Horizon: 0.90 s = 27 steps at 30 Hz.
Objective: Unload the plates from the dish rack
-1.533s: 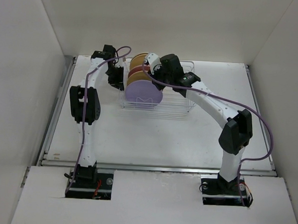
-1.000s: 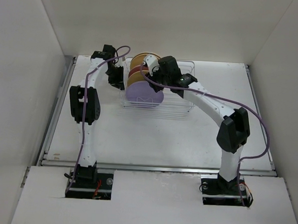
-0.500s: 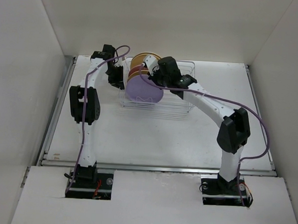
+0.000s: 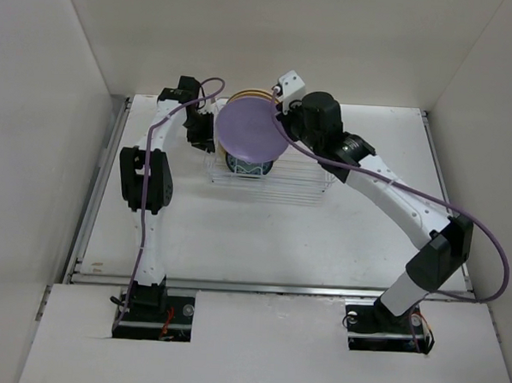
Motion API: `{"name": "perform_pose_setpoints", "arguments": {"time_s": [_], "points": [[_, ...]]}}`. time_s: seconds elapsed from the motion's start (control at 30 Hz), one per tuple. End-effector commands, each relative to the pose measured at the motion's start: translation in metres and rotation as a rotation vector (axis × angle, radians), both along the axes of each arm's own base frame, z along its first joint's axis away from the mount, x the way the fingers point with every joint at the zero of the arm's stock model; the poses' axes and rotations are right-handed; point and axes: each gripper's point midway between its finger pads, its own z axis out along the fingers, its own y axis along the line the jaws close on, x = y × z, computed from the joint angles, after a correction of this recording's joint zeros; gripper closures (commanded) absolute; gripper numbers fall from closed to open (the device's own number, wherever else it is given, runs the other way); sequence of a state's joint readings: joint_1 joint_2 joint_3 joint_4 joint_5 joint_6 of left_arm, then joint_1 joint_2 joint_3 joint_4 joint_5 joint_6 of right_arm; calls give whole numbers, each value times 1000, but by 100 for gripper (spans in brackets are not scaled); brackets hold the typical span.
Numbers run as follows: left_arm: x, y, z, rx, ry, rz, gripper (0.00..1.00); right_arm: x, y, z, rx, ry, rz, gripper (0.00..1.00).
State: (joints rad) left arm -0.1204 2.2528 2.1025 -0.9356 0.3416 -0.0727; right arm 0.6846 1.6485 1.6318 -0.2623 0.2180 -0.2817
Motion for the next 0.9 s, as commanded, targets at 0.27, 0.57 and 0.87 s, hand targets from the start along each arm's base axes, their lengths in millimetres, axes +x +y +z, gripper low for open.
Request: {"name": "perform_pose_setpoints", "arguments": {"time_s": [0.27,0.57,0.87], "points": [[19,4,111,82,-438,-107,33,-123,50,-104,148,497,290,100],[2,18,139,191,-525,-102,23,-156,95,-188,174,675,274,100],[-18,-3,137,183,-531,-161,38,-153,111,-237,187,742,193,51]]}}
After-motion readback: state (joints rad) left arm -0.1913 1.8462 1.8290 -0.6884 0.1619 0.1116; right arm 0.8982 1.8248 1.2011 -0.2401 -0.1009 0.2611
